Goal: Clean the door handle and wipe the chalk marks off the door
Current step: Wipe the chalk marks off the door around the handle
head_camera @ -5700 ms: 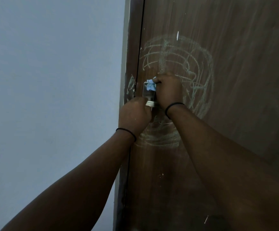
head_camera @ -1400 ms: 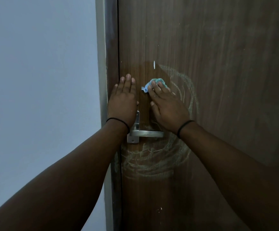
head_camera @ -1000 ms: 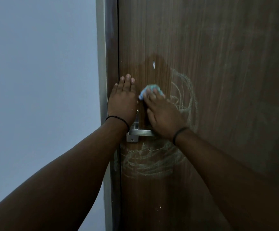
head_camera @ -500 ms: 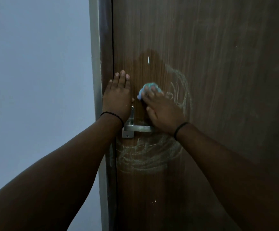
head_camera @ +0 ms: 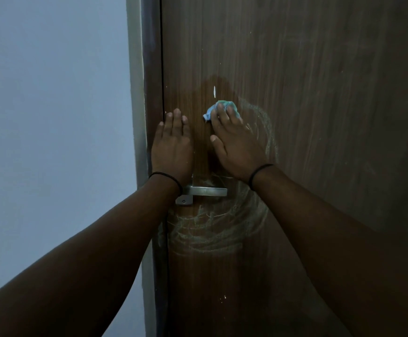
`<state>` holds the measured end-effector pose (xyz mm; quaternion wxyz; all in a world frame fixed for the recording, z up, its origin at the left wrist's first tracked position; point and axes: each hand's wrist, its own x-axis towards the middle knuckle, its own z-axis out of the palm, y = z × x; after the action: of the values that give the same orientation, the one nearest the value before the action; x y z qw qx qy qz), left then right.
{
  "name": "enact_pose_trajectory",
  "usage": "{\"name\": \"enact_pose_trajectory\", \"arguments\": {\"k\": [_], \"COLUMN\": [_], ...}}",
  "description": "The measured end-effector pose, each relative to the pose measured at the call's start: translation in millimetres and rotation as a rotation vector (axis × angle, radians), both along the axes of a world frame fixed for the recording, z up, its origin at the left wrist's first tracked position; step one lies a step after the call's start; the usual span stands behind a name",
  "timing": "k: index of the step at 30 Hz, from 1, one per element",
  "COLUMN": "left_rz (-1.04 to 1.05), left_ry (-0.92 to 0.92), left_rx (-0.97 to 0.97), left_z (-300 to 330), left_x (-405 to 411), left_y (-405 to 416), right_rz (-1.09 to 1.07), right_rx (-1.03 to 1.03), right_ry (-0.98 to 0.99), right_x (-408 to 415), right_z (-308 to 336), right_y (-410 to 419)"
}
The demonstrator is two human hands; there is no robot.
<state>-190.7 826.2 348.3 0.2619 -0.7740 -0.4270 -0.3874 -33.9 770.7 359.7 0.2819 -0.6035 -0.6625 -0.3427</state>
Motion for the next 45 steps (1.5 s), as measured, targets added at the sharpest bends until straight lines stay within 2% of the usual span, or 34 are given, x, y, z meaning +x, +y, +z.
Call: {"name": "enact_pose_trajectory", "arguments": {"k": [6, 12, 14, 20, 22, 25, 30, 32, 36, 38, 42, 45], "left_rz": [-0.109, -0.138, -0.129, -0.135, -0.136, -0.133, -0.126, -0.137, -0.13, -0.132, -0.145, -0.175], "left_ry": [-0.006, 0.009, 0.009, -0.006, -0.001, 0.011, 0.005, 0.0, 0.015, 0.034, 0.04, 0.025], "left_rx": [-0.006, 0.043, 0.033, 0.004, -0.008, -0.013, -0.004, -0.002, 0.004, 0.001, -0.013, 0.003], "left_z": [-2, 17, 18, 11, 9, 8, 5, 4, -3, -8, -21, -22], "left_x": [-2, 8, 11, 12, 12, 11, 12, 12, 10, 8, 3, 2], "left_y": [4, 6, 7, 6, 6, 5, 6, 7, 8, 9, 10, 9], "right_rz": [0.011, -0.054, -0.061, 0.007, 0.002, -0.012, -0.074, -0.062, -0.01, -0.015, -0.067, -0.008], "right_rx": [-0.084, 0.063, 0.067, -0.094, -0.14, -0.099, 0.074, 0.075, -0.02, -0.01, 0.134, 0.101], "right_ry": [-0.066, 0.055, 0.043, -0.066, -0.108, -0.105, 0.013, 0.024, -0.086, -0.052, 0.119, 0.081], "right_x": [29, 23, 20, 24, 30, 35, 25, 19, 23, 31, 12, -32], "right_z": [-32, 39, 40, -61, -75, -51, 30, 31, -18, -27, 14, 47], "right_y": [-27, -10, -7, -29, -33, -30, -8, -3, -16, -20, -4, 21]}}
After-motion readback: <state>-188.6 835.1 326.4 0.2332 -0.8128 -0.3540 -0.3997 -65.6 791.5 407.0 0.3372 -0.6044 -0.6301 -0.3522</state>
